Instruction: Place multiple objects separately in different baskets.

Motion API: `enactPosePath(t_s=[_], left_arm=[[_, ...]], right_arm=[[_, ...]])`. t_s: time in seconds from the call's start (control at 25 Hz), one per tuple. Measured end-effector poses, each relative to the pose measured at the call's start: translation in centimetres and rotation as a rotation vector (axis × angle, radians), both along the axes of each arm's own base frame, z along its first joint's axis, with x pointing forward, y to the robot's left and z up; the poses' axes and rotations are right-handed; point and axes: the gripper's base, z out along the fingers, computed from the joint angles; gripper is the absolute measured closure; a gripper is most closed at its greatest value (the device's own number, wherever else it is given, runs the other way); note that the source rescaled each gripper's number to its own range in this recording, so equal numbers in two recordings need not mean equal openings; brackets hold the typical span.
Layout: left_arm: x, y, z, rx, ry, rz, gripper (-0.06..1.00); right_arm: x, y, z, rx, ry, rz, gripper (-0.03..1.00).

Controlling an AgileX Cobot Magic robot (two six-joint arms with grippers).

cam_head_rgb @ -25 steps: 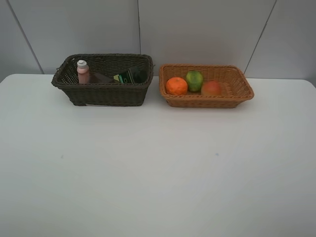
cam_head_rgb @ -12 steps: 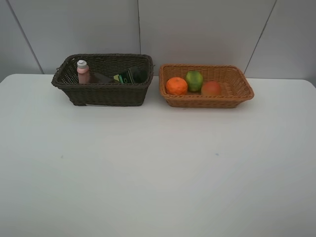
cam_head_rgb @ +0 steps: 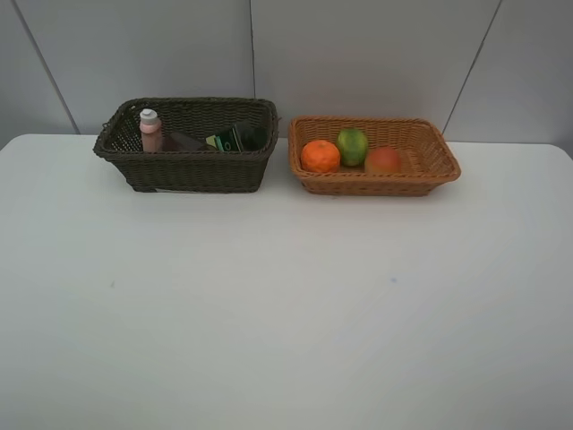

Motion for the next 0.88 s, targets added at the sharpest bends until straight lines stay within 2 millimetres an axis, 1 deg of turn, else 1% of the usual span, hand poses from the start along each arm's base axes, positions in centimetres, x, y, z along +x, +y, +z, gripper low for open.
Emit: enactPosePath(t_s=[0.28, 0.56, 0.88], left_arm=[[0.02, 0.06, 0.00, 0.021, -0.004, 0.005, -0.04], [0.08, -0.03, 0.00, 0.022, -0.003, 0.138, -0.04], [0.08, -0.04, 0.00, 0.022, -0.003, 0.141, -0.04]], right_arm=[[0.00, 0.00, 0.00, 0.000, 0.000, 0.000, -0.01], [0.00, 0.00, 0.00, 0.000, 0.000, 0.000, -0.01], [0.00, 0.00, 0.00, 0.000, 0.000, 0.000, -0.01]])
